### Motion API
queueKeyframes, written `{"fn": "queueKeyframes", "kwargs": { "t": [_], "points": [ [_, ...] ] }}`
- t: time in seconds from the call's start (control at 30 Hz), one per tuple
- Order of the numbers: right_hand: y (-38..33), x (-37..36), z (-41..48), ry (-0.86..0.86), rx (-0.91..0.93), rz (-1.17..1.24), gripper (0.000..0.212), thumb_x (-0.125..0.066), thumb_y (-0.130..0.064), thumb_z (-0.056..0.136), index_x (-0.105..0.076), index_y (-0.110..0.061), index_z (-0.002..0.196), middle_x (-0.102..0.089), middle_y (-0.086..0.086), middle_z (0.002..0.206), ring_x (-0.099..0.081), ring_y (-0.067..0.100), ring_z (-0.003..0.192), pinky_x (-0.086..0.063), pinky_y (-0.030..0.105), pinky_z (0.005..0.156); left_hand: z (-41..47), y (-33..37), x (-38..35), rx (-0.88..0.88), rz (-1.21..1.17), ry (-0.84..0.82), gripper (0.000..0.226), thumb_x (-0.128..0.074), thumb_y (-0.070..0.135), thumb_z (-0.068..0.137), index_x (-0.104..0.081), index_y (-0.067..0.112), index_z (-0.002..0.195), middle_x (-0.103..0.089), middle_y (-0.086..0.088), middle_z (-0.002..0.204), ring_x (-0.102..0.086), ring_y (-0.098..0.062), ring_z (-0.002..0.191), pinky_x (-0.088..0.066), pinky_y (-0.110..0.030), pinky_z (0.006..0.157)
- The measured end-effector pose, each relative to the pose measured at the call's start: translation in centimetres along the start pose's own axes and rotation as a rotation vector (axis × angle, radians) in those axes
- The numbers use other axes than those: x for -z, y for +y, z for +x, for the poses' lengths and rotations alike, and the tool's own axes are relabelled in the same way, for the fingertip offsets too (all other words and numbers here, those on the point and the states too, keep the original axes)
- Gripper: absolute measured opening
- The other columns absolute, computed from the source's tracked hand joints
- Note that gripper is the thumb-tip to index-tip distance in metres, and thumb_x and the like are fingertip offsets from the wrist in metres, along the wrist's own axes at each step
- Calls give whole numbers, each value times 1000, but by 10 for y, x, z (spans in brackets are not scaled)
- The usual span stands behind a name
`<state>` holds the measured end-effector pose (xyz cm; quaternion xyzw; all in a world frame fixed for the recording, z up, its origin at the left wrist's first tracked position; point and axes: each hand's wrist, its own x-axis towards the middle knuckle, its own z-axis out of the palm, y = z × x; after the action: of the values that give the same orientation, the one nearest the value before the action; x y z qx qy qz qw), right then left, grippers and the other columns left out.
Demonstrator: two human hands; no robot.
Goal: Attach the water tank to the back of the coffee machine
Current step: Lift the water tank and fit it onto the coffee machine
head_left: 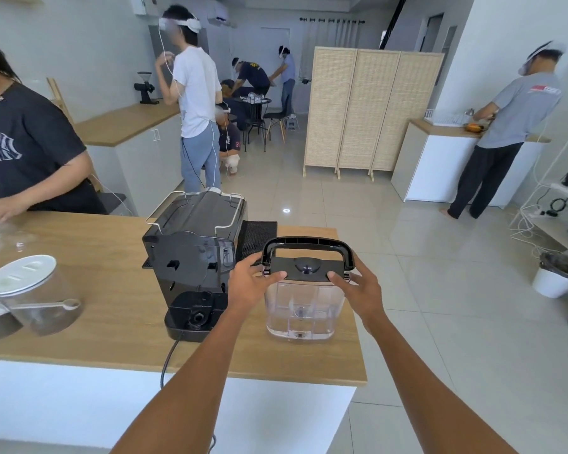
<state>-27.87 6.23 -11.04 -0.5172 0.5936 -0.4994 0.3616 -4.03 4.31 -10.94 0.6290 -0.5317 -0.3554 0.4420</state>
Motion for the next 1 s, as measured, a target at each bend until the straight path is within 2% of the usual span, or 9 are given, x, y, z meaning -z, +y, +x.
{"fn": "queueKeyframes", "kwargs": {
  "t": [0.13, 0.23, 0.3, 0.43, 0.67, 0.77, 0.87, 0.93, 1.0],
  "points": [
    [-1, 0, 1, 10, 0, -28, 70, -82, -45, 79, -53, -47, 142, -71, -13, 125, -65, 17, 114, -53, 47, 101, 1, 4, 1, -34, 7, -47, 83, -78, 40, 83, -40, 12, 151, -58, -17, 141, -57, -28, 129, -46, -38, 105],
    [0, 2, 6, 6, 4, -64, 67, -82, -51, 78, -54, -52, 139, -74, -18, 113, -68, 13, 110, -56, 51, 96, 3, 9, -3, -58, -9, -111, 68, -71, 24, 92, -39, 12, 150, -56, 1, 136, -47, -27, 138, -42, -23, 102],
    [0, 5, 12, -4, 6, -73, 65, -83, -49, 78, -57, -51, 137, -75, -19, 100, -70, 11, 106, -57, 50, 95, 6, 10, -4, -94, 30, -98, 63, -70, 26, 92, -42, 18, 148, -60, 5, 135, -51, -23, 134, -44, -23, 101],
    [-1, 8, 17, -2, 48, -124, 59, -77, -50, 82, -58, -45, 138, -78, -14, 96, -73, 9, 97, -56, 35, 93, 14, 2, -6, -152, 30, -56, 57, -71, 31, 91, -49, 26, 142, -68, 4, 125, -62, -16, 120, -52, -46, 101],
    [-24, 3, 21, 111, -33, -46, 43, -56, -59, 94, -76, -31, 121, -73, -11, 123, -62, 3, 108, -39, 23, 97, 11, 7, -9, -156, -26, 43, 55, -79, 31, 84, -61, 20, 134, -74, 4, 114, -69, -20, 111, -56, -41, 96],
    [-30, -4, 28, 136, -32, -43, 46, -53, -57, 96, -77, -25, 120, -78, -5, 106, -62, -3, 87, -40, 24, 97, 10, 7, -10, -146, -58, 75, 54, -81, 30, 81, -65, 18, 131, -76, 2, 112, -69, -18, 111, -55, -39, 98],
    [-29, -12, 35, 127, -20, -60, 47, -49, -60, 96, -75, -29, 121, -77, 6, 77, -68, 1, 76, -50, 30, 95, 9, 7, -11, -113, -107, 105, 44, -79, 41, 81, -72, 23, 121, -77, 10, 105, -69, -9, 109, -56, -38, 97],
    [-24, -14, 38, 98, -24, -70, 53, -48, -64, 93, -69, -33, 130, -76, 3, 89, -73, 13, 85, -53, 33, 95, 8, 13, -11, -65, -145, 134, 37, -69, 55, 86, -75, 27, 109, -75, 16, 98, -67, -6, 109, -53, -38, 100],
    [-23, -13, 38, 67, -48, -67, 52, -47, -61, 96, -61, -35, 139, -73, 1, 96, -72, 17, 76, -52, 23, 82, 9, 20, -12, -8, -143, 153, 35, -57, 64, 89, -71, 35, 103, -72, 17, 95, -66, -11, 109, -50, -39, 101]
  ]
}}
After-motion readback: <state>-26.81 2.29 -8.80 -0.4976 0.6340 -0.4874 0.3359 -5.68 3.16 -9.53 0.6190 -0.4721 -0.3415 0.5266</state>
